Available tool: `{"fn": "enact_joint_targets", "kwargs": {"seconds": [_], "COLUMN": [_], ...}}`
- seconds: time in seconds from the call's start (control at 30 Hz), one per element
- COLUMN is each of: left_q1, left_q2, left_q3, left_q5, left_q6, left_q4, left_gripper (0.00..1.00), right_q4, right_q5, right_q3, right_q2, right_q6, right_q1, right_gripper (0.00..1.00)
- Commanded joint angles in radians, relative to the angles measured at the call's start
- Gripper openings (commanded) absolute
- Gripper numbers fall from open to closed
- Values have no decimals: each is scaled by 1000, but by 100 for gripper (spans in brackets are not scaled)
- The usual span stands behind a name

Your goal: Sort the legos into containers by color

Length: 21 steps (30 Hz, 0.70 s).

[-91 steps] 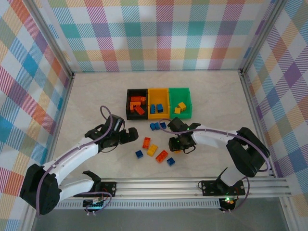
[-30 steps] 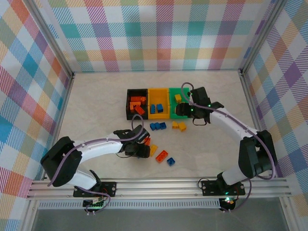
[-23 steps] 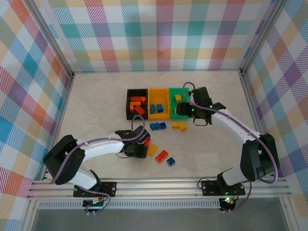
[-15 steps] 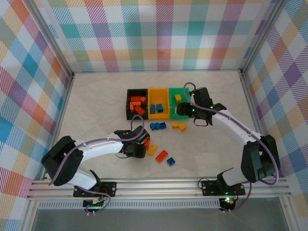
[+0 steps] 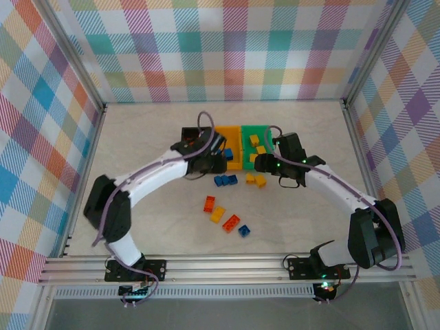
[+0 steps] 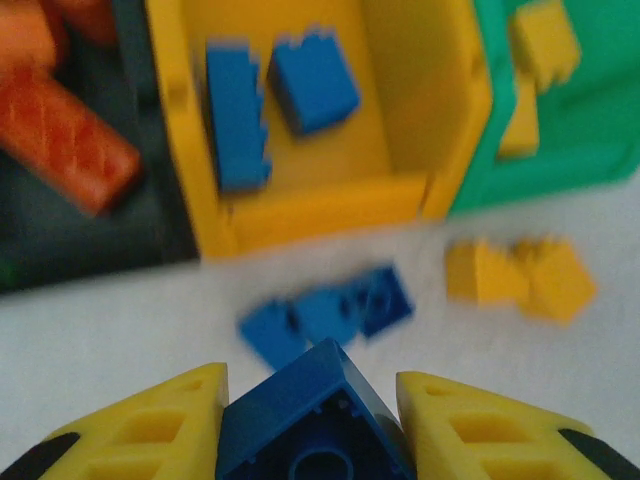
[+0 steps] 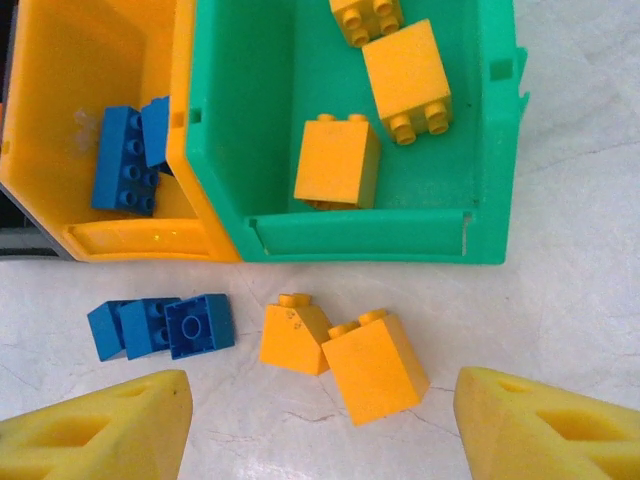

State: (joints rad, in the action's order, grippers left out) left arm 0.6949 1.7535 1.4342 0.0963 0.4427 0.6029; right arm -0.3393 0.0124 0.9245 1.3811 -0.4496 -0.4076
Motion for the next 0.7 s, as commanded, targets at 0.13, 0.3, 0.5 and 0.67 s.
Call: {"fn": "enact_joint_targets", "kwargs": {"seconds": [0.13, 0.3, 0.5, 0.67], "left_q1": [-49, -54, -54, -46], "left_q2": [319, 450, 505, 455], "left_q3": [398, 574, 672, 660], "left_q5": [120, 117, 98, 67], "left_q6": [-74, -79, -74, -70], "left_q4": [160, 213, 241, 238], "left_gripper": [31, 32, 56, 78], "right_q4": [18, 26, 30, 32], "right_q5": [1, 7, 20, 27], "right_q3": [-31, -43, -51, -59], "right_q2": [-47, -59, -73, -86], "right_q6": [-8, -11, -5, -12], "right_q1": [-4, -4, -4, -4], "right_gripper": [71, 71, 73, 77]}}
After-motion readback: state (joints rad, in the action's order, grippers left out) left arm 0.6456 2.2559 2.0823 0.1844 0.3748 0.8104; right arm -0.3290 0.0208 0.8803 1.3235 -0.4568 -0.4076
